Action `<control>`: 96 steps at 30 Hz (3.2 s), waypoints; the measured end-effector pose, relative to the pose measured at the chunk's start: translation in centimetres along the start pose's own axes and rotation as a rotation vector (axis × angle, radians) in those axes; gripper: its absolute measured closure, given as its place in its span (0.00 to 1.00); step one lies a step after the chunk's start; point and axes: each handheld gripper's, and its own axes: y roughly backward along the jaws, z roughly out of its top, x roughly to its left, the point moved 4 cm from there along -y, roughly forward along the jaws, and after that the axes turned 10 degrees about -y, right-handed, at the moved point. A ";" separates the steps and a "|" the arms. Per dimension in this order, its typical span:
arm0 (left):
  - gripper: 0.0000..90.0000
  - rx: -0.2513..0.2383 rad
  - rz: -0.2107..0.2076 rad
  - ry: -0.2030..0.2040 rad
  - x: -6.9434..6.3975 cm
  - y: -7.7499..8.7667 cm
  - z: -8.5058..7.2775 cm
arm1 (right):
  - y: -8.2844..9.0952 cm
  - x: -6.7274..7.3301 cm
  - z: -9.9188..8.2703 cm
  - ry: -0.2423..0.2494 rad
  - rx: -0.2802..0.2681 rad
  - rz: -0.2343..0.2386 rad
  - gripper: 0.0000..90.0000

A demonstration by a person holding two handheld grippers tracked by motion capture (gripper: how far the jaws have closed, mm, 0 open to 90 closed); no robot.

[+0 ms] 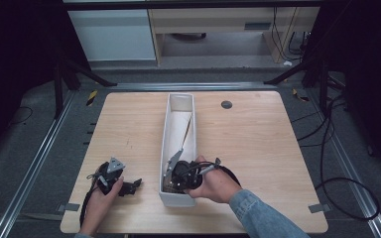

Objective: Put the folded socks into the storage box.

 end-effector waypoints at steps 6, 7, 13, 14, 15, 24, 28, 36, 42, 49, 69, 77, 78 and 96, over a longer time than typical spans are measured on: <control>0.00 -0.001 0.000 0.000 0.0 0.0 0.0 | -0.1 0.0 0.0 -0.006 -0.009 0.005 1.00; 0.00 -0.002 0.000 0.000 0.0 0.0 0.0 | 0.0 -0.1 -0.1 -0.008 -0.011 0.006 1.00; 0.00 -0.003 -0.001 0.005 0.0 0.0 0.0 | 0.4 -0.3 0.0 -0.012 -0.026 0.019 1.00; 0.00 -0.001 -0.001 0.004 0.0 0.0 0.0 | 0.5 -0.3 0.0 -0.011 -0.027 0.017 1.00; 0.00 -0.003 -0.001 0.004 0.0 0.0 0.0 | 0.6 -0.3 0.1 -0.013 -0.032 0.018 1.00; 0.00 -0.002 -0.001 0.004 0.0 0.0 0.0 | 1.4 -0.6 0.1 -0.016 -0.062 0.016 1.00; 0.00 -0.002 -0.001 0.004 0.0 0.0 0.0 | 1.8 -0.6 0.2 -0.008 -0.065 0.010 1.00; 0.00 -0.001 -0.001 0.004 0.0 0.0 0.0 | 2.3 -0.8 0.1 -0.011 -0.079 0.004 1.00; 0.00 -0.003 -0.001 0.004 0.0 0.0 0.0 | 2.9 -1.1 0.1 -0.018 -0.095 -0.011 0.98; 0.00 0.000 -0.001 0.004 0.0 0.0 0.0 | 3.2 -1.4 0.1 -0.030 -0.115 -0.020 0.90; 0.00 -0.002 -0.001 0.004 0.0 0.0 0.0 | 3.6 -2.7 0.6 -0.105 -0.216 -0.141 0.19; 0.00 -0.001 -0.001 0.003 0.0 0.0 0.0 | 4.6 -4.1 0.9 -0.167 -0.308 -0.206 0.08; 0.00 -0.003 -0.001 0.004 0.0 0.0 0.0 | 4.8 -4.3 0.8 -0.175 -0.319 -0.214 0.08; 0.00 0.000 -0.001 0.003 0.0 0.0 0.0 | 9.0 -10.9 -3.1 -0.435 -0.479 -0.433 0.14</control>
